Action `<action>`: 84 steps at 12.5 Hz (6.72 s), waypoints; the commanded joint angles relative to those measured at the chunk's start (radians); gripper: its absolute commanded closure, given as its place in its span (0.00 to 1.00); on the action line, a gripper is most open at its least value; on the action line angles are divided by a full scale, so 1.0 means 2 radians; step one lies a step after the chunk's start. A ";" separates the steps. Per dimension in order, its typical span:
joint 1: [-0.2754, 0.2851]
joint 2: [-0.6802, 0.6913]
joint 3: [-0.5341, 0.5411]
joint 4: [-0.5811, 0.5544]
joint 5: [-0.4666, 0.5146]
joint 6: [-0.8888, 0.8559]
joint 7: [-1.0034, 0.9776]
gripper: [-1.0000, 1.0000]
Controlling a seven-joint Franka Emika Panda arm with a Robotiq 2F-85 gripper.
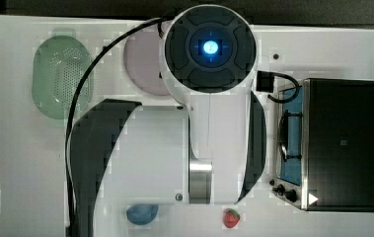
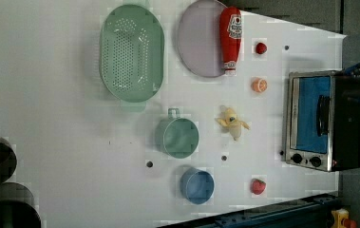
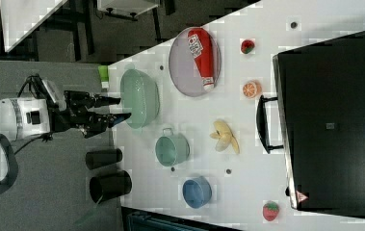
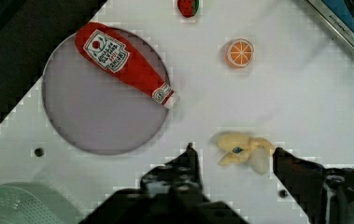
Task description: Pick Banana and place it in mug.
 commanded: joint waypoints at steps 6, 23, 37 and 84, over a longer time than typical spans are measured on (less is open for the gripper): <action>-0.017 -0.148 0.004 -0.103 0.009 -0.085 -0.021 0.00; -0.019 0.048 -0.026 -0.347 0.007 0.345 -0.334 0.00; -0.017 0.197 -0.013 -0.344 0.009 0.514 -0.338 0.41; 0.007 -0.007 0.233 -0.277 0.077 0.296 0.067 0.00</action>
